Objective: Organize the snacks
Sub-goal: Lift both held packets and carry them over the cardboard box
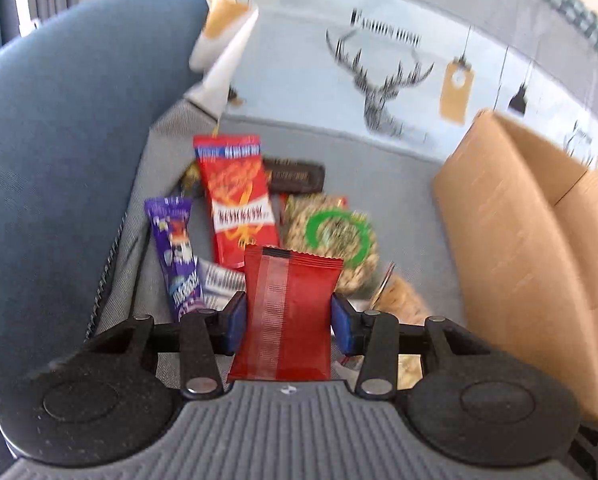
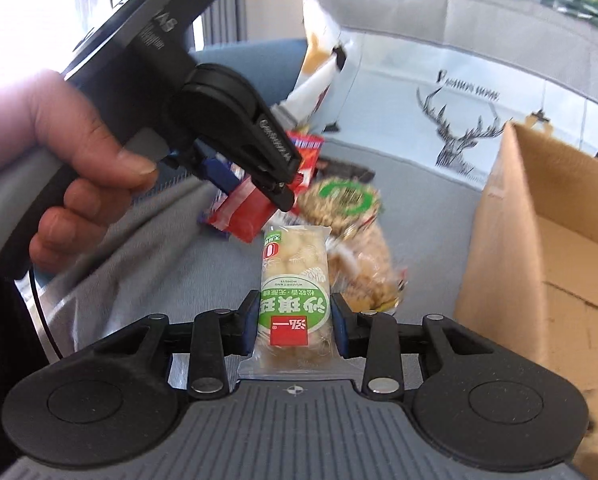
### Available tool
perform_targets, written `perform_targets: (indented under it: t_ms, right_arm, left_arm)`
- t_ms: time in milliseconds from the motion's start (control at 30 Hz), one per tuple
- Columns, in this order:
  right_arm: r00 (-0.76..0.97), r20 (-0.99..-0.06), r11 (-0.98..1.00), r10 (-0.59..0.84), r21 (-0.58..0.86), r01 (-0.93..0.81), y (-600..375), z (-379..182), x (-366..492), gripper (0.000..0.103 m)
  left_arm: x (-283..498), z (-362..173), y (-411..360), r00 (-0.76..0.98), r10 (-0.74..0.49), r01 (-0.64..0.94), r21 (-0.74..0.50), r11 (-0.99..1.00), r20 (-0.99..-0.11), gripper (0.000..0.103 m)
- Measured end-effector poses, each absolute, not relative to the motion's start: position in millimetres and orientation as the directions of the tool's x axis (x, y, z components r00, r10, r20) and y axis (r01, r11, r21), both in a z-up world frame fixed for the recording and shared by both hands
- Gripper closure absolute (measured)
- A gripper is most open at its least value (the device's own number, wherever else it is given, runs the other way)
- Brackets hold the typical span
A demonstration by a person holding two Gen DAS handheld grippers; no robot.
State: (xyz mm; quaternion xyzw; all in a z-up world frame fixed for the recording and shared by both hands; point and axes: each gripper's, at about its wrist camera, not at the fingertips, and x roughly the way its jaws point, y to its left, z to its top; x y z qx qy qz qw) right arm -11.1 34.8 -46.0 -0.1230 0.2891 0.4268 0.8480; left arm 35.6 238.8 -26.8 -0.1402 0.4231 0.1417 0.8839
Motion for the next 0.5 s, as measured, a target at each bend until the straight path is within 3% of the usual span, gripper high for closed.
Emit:
perform_targets:
  t_ms: [500]
  right_arm:
    - [0.586, -0.443, 0.678, 0.678, 0.07, -0.732, -26, 30, -4, 0.065]
  left_arm:
    - [16, 19, 231, 0.714, 0.15, -0.375, -0.193, 0.907, -0.684, 0.055]
